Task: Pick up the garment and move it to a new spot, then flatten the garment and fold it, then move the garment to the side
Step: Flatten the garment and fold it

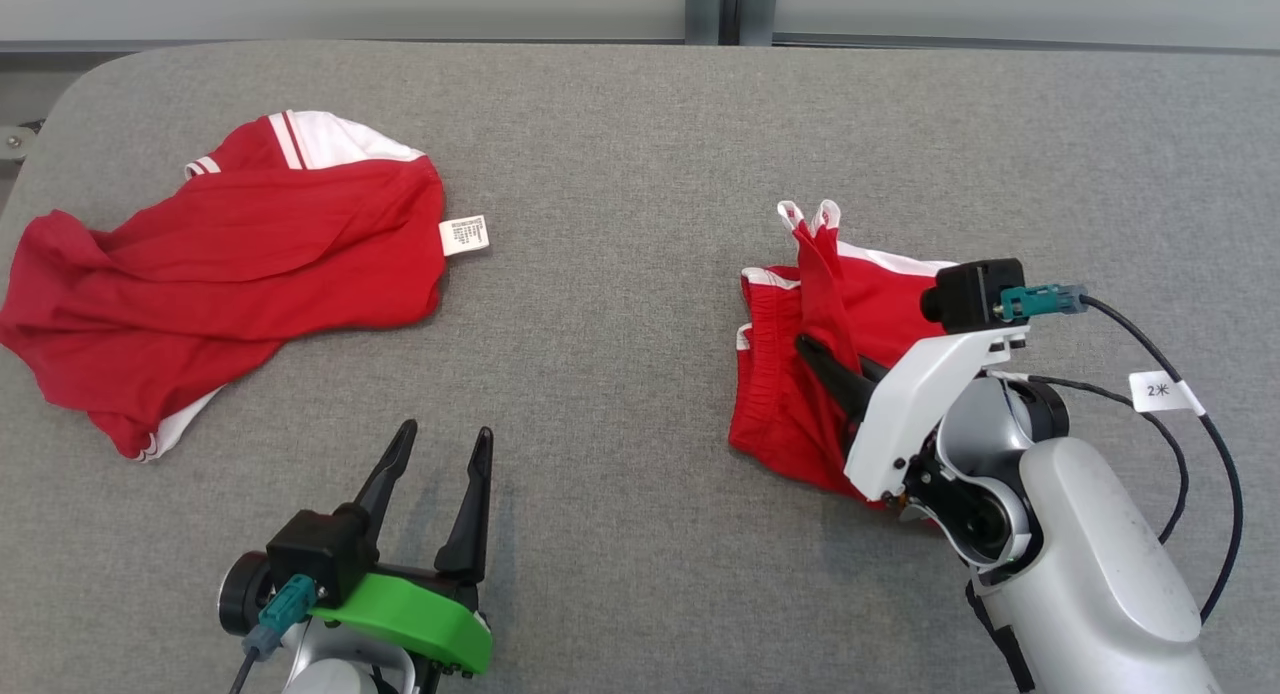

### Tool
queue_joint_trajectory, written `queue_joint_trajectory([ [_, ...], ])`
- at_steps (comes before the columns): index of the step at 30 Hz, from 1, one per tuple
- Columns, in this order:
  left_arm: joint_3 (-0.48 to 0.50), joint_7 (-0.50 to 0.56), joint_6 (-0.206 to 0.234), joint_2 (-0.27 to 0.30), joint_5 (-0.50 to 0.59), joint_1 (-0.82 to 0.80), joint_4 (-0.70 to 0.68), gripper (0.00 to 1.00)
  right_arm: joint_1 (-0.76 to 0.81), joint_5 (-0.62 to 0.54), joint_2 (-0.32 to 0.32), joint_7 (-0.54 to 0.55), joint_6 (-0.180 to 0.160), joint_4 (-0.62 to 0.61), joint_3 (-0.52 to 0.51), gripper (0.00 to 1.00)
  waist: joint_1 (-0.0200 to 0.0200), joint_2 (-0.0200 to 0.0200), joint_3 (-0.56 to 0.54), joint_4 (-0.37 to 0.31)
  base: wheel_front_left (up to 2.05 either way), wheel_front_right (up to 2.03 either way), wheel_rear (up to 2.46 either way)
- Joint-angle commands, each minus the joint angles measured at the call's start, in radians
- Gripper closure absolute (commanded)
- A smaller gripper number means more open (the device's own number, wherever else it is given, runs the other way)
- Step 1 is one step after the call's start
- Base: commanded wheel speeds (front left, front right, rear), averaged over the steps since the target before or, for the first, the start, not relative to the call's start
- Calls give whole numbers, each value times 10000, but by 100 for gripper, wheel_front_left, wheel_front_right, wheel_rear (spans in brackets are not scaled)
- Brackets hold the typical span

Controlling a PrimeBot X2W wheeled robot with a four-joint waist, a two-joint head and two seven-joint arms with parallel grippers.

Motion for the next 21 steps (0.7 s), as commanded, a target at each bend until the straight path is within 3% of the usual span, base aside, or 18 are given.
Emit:
queue_joint_trajectory([
  [1,49,-28,-47,-18,54,-158,23,0,-98,26,-9,-137,4,105,94,100,0,0,-16,35,0,0,0],
  [13,430,-26,-316,-343,319,57,252,0,-930,730,5,-1307,4,1823,1512,100,0,0,-105,75,0,0,0],
  [14,452,-28,-345,-370,350,64,270,0,-1007,791,7,-1308,4,1909,1699,93,0,0,-114,71,0,0,0],
  [15,474,-26,-357,-397,378,76,296,0,-1055,856,10,-1342,4,1964,1867,80,0,0,-138,69,0,0,0],
  [16,483,-28,-377,-419,381,105,334,0,-1081,984,7,-1433,4,1999,1975,57,0,0,-157,67,0,0,0],
  [18,500,-26,-434,-436,388,134,417,0,-1131,1191,-3,-1527,4,2065,2227,0,0,0,-190,59,0,0,0],
  [21,564,-26,-477,-468,429,154,493,0,-1216,1431,-8,-1762,4,2170,2396,0,0,0,-252,67,0,0,0],
])
